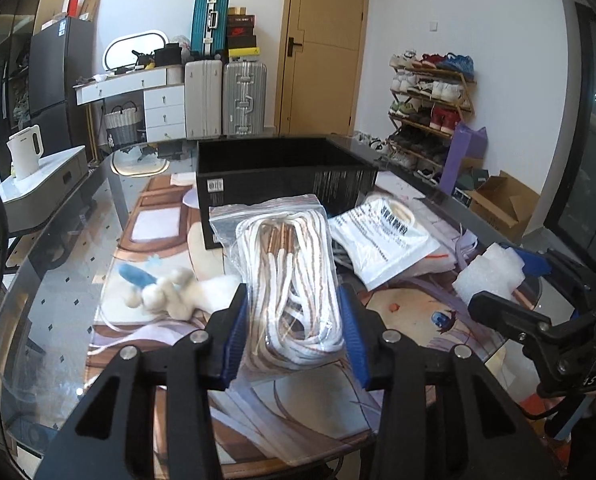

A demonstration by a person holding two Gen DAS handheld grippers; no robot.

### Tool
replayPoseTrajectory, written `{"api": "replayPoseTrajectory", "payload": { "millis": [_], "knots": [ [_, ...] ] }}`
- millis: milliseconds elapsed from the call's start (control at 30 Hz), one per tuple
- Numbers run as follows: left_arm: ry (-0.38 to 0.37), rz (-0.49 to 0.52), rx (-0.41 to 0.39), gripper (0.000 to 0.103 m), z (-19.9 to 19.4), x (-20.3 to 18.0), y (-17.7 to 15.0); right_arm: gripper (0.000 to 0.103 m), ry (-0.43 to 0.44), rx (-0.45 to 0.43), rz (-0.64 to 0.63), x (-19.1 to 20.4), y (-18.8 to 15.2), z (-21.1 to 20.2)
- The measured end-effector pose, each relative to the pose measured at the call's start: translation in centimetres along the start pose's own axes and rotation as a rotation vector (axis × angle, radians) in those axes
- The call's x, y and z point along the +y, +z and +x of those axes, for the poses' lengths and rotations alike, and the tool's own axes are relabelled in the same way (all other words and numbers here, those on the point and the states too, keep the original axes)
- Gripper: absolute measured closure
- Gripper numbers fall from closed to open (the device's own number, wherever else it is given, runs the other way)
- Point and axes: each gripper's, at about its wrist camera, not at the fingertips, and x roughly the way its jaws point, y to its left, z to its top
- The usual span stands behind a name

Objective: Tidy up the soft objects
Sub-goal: 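Carry the rope bag with the left gripper while the right gripper carries the foam over the black box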

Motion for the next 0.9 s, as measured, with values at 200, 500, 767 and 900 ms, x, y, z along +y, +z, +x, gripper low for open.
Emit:
{"api": "replayPoseTrajectory", "payload": {
  "millis": [200,500,767,900],
  "knots": [
    [-0.007,-0.007,-0.029,0.061,-0.9,0.6,0.5,0.011,-0.008,-0.002,-0.016,0.4,0.9,0.0],
    [-0.007,-0.027,-0.069,0.061,-2.0,1.9,2.1,0.011,-0.003,-0.015,-0.045,0.8,3.7,0.0],
    [-0.006,-0.022,-0.112,0.061,-2.5,2.5,4.1,0.011,0.007,-0.006,-0.063,0.8,6.3,1.0],
    [-0.013,-0.013,-0.125,0.061,-2.5,2.7,5.0,0.011,0.01,-0.005,-0.068,0.8,7.6,1.6]
  ]
}}
